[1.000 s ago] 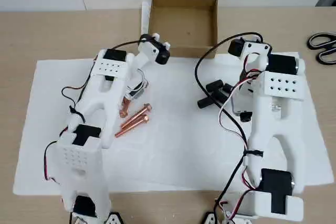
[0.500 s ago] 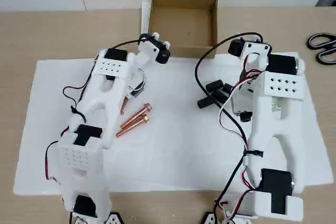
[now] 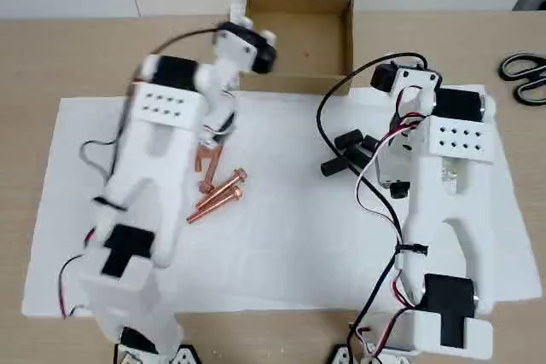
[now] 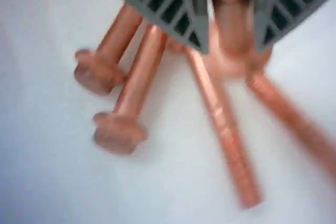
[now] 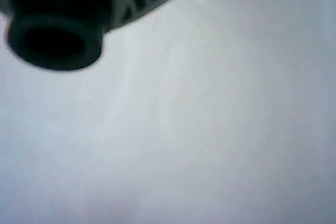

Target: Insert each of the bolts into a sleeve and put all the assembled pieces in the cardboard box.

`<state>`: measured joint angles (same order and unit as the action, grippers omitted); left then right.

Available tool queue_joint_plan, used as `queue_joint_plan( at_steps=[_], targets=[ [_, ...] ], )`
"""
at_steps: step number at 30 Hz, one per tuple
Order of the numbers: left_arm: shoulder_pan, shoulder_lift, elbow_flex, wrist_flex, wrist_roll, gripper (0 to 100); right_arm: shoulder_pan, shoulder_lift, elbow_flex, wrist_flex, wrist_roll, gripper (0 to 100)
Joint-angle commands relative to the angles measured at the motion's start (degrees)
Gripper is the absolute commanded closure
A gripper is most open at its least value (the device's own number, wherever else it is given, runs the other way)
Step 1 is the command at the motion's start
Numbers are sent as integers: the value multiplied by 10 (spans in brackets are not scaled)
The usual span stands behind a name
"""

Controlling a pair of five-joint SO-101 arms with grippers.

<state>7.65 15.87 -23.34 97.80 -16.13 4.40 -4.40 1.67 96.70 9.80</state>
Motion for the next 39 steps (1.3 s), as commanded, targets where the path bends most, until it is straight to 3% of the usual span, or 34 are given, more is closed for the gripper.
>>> queue_joint_plan(
  at_steps=[1,7,13,22,29,39],
  targets=[
    [-57,-72,-7,11,16,986,0,-27,-30,3,-5,995],
    [-131,-101,94,4,6,986,-11,-26,-30,3,-5,995],
    [-149,-107,238,-113,-2,986,-45,-26,-30,2,-5,995],
    [-142,-113,208,-125,-1,986,-49,-26,-30,2,-5,995],
    [-142,-91,211,-220,11,986,-49,-26,-30,3,-5,995],
    [-144,-31,234,-215,46,986,-49,-26,-29,3,-5,995]
  ],
)
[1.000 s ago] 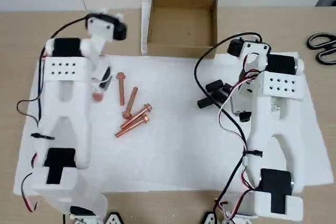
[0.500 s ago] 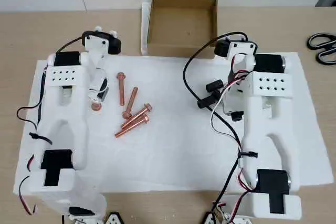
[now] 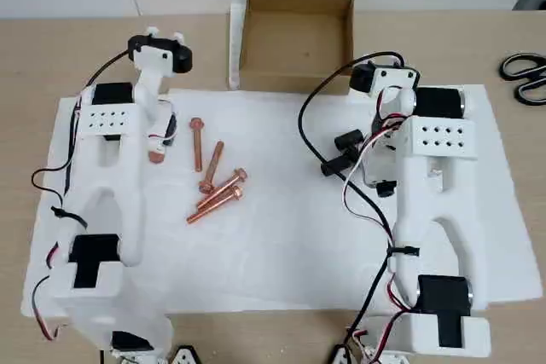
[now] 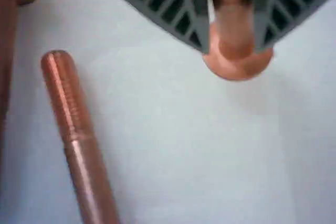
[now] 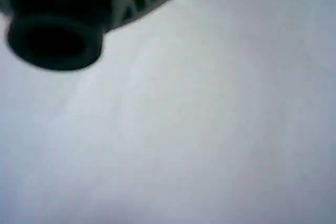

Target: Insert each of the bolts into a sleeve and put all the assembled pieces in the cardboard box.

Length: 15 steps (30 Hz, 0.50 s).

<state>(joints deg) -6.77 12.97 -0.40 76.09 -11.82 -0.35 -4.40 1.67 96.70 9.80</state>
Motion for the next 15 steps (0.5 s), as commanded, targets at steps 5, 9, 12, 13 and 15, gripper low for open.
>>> queue_joint_plan(
  at_steps=[5,9,12,13,15],
  targets=[
    [-2,2,68,3,3,984,-1,-26,-29,4,-5,995],
    [-2,2,91,38,-1,983,-1,-26,-29,4,-5,995],
    [-2,2,95,65,-4,982,-1,-26,-29,4,-5,995],
    [-2,1,96,71,-8,982,-1,-26,-29,4,-5,995],
    [-1,1,96,78,-10,982,-1,-26,-29,4,-5,995]
  ],
)
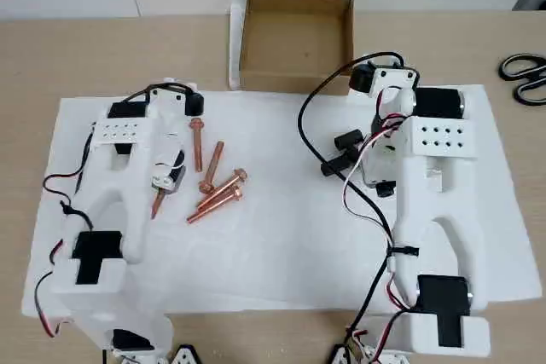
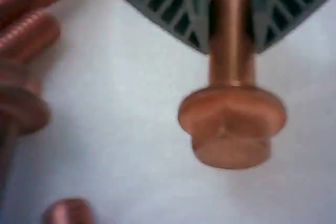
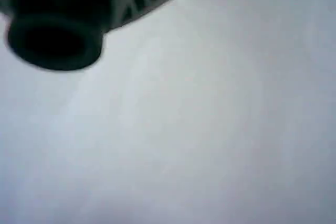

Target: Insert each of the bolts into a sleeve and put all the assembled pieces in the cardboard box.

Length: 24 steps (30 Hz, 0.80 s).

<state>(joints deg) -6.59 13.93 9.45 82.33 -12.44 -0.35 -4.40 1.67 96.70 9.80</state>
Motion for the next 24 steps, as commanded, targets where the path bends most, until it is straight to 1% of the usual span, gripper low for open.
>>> queue_joint_plan(
  at_steps=[1,3,7,10,24],
  targets=[
    [-4,-9,-2,16,-4,981,-1,-26,-29,4,-5,995],
    [-4,-9,-2,13,-4,971,-1,-26,-29,4,-5,995],
    [-4,-4,-2,10,-4,910,-1,-26,-29,4,-5,995],
    [-4,-4,7,-7,-4,885,-1,-26,-29,4,-5,995],
    [-3,-3,19,-71,-15,884,-1,-26,-29,4,-5,995]
  ],
)
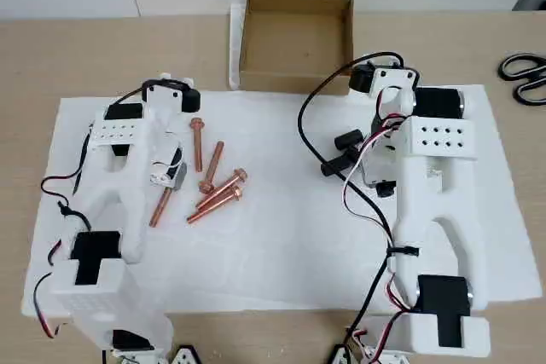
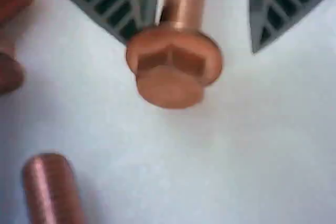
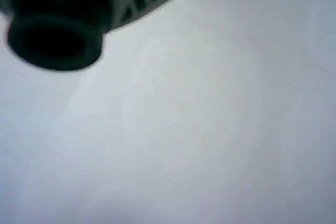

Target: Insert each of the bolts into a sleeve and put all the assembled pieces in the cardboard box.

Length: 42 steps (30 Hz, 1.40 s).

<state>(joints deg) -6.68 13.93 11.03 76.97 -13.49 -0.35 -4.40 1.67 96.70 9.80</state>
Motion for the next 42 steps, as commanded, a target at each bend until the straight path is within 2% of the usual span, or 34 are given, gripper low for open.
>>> queue_joint_plan(
  at_steps=[1,10,12,14,19,24,31,36,42],
  targets=[
    [-2,-3,7,-23,-4,885,-1,-26,-29,4,-5,995],
    [1,-3,61,-77,-4,889,-1,-26,-29,3,-5,995],
    [2,-3,67,-86,-1,917,-1,-26,-29,3,-5,995],
    [2,-3,66,-89,0,992,-1,-26,-29,3,-5,995],
    [3,-9,61,-81,18,995,-1,-26,-29,3,-5,995],
    [3,-9,-21,0,35,994,-1,-26,-29,3,-5,995],
    [3,-9,-216,149,40,994,-2,-34,-33,2,-4,993],
    [3,-9,-337,235,40,994,-3,-133,-33,-13,-2,993],
    [3,-47,-348,234,41,994,-2,-317,5,-63,0,995]
  ],
)
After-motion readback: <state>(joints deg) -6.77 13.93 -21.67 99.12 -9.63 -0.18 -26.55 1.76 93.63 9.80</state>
